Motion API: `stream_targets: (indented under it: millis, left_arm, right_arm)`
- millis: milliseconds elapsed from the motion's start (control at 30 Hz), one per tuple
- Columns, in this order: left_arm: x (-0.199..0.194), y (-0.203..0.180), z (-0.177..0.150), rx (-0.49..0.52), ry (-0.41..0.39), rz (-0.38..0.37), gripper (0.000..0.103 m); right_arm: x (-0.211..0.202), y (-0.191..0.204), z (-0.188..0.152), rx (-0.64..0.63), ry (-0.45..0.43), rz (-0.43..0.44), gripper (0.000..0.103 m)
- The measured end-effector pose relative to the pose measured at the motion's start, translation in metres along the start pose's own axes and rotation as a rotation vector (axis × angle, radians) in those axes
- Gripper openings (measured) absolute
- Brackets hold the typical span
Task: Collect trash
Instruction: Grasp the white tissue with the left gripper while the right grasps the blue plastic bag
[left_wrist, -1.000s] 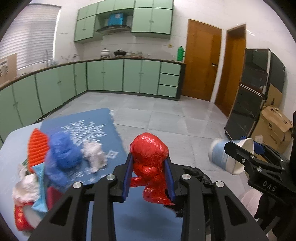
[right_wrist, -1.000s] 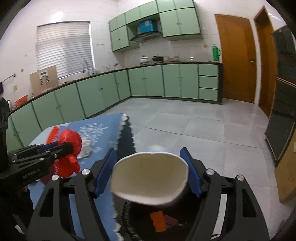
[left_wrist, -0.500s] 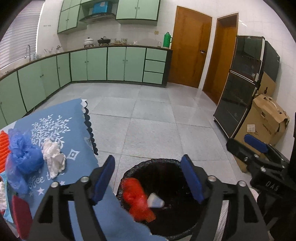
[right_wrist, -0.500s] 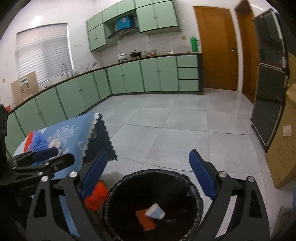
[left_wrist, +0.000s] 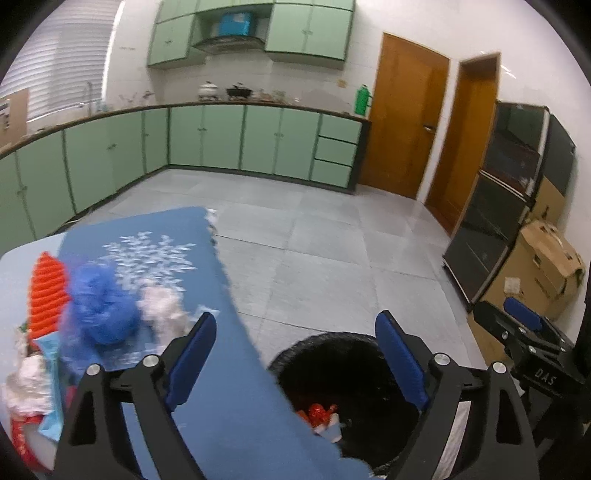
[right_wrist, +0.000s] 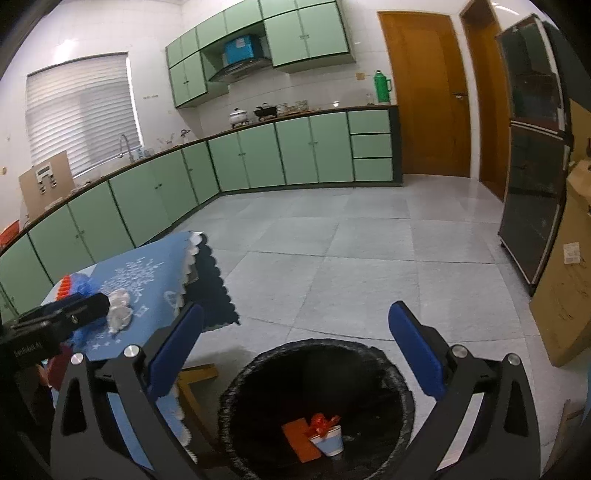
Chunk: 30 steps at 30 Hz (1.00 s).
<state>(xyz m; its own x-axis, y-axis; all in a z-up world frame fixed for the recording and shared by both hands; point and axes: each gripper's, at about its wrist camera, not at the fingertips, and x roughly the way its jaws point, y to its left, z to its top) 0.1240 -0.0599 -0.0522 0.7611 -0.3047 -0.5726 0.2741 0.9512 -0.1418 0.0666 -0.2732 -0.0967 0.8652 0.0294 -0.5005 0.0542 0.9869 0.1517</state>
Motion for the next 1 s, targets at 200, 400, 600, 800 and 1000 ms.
stream_targets:
  millis: [200,400,600,800,1000]
  left_arm:
    - [-0.037,0.044,-0.003,-0.046,-0.055,0.106,0.088]
    - [-0.071,0.095,-0.017,-0.096,-0.082,0.249,0.088]
    - [-0.091,0.136,-0.032,-0.141,-0.077,0.355,0.088]
    - [-0.1,0.173,-0.049,-0.179,-0.059,0.414,0.088]
    - [-0.087,0.196,-0.056,-0.199,-0.015,0.419,0.088]
  right_arm:
    - [0.003,0.045,0.003,-0.057,0.012,0.07,0.098]
    - [0.011,0.103,-0.001,-0.102,0.031,0.173,0.098]
    - [0.015,0.154,-0.004,-0.155,0.045,0.258,0.098]
    - [0.024,0.2,-0.009,-0.216,0.048,0.315,0.098]
    - [0.041,0.221,-0.004,-0.225,0.057,0.334,0.098]
